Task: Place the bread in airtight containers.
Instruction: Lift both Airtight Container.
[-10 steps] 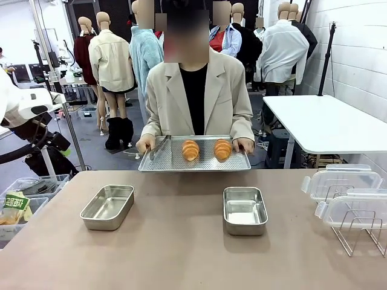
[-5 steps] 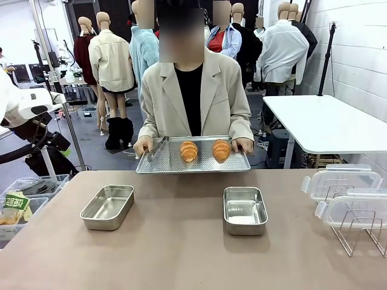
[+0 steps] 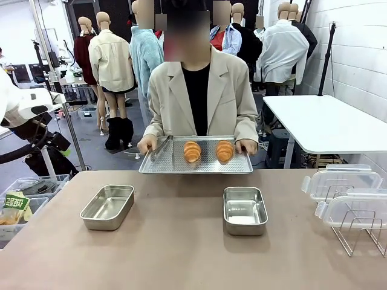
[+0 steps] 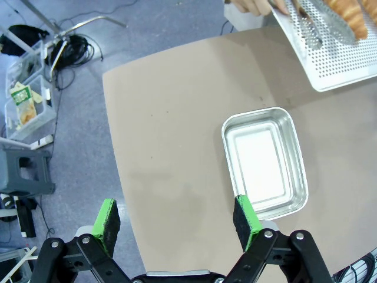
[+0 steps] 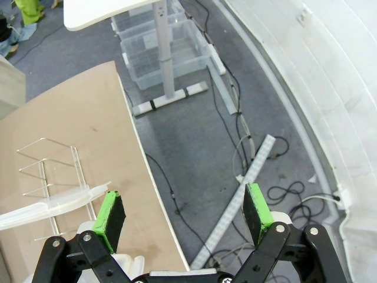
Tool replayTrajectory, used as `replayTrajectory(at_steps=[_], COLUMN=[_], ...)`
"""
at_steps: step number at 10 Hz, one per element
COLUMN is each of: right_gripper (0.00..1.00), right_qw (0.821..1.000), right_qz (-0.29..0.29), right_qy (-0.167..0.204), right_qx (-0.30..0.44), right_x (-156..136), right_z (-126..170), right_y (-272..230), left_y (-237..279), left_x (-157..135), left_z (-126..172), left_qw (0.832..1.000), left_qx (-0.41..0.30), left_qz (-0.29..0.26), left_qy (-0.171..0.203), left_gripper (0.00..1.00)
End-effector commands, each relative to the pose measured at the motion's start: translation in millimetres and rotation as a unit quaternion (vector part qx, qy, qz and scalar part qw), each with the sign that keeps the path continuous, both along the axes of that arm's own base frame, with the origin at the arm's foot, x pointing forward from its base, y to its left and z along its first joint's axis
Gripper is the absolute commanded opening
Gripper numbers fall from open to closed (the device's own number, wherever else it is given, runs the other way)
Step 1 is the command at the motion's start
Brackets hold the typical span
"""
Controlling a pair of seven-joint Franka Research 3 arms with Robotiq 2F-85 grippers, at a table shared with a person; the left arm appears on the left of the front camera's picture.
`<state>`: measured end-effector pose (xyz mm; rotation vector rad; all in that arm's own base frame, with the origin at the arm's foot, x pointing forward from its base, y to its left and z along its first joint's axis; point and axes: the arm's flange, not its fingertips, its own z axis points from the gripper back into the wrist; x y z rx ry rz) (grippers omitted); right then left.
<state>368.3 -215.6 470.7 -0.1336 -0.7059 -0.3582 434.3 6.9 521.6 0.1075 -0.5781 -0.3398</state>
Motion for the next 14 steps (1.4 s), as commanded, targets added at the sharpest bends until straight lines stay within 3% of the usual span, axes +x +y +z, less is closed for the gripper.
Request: replayTrajectory(at_steps=[1, 3, 4, 5, 6, 9, 10, 13, 14], right_gripper=[1.0, 1.0, 1.0, 1.0, 1.0, 1.0, 1.0, 1.0, 1.0], right_qw=[1.0, 0.999, 0.995, 0.989, 0.985, 0.961, 0.933, 0.901, 0.898], right_qz=[-0.002, 0.037, 0.097, 0.146, 0.166, 0.233, 0.28, 0.314, 0.333], right_qy=[-0.002, -0.02, -0.026, -0.018, 0.033, 0.145, 0.211, 0.289, 0.285], right_qx=[-0.004, -0.024, -0.016, 0.003, 0.034, 0.04, 0.08, 0.078, 0.042], right_x=[1.3, 9.7, 10.0, 11.0, 14.0, 4.3, 0.3, 8.6, 6.5], right_z=[15.6, 75.4, 100.5, 118.6, 129.2, 105.7, 89.9, 41.1, 47.9], right_y=[18.5, 64.2, 97.6, 134.0, 173.6, 274.4, 296.2, 349.4, 325.7], left_y=[-10.6, -44.5, -56.4, -61.8, -64.4, -57.5, -58.6, -62.9, -61.9], left_x=[-0.7, 1.1, 4.2, 10.3, 18.4, 30.5, 30.2, 39.2, 31.2], left_z=[3.0, 5.6, 5.0, 3.6, -2.3, -31.7, -43.3, -71.7, -61.5], left_qw=[1.0, 0.999, 0.999, 0.998, 0.999, 0.997, 0.996, 0.992, 0.995], left_qx=[-0.015, -0.035, -0.024, -0.025, -0.024, -0.034, -0.06, -0.09, -0.059], left_qz=[0.006, -0.025, -0.044, -0.054, -0.024, -0.015, -0.015, -0.021, -0.005], left_qy=[-0.004, -0.015, -0.007, 0.005, 0.021, 0.063, 0.072, 0.088, 0.081], left_gripper=[1.0, 1.0, 1.0, 1.0, 1.0, 1.0, 1.0, 1.0, 1.0])
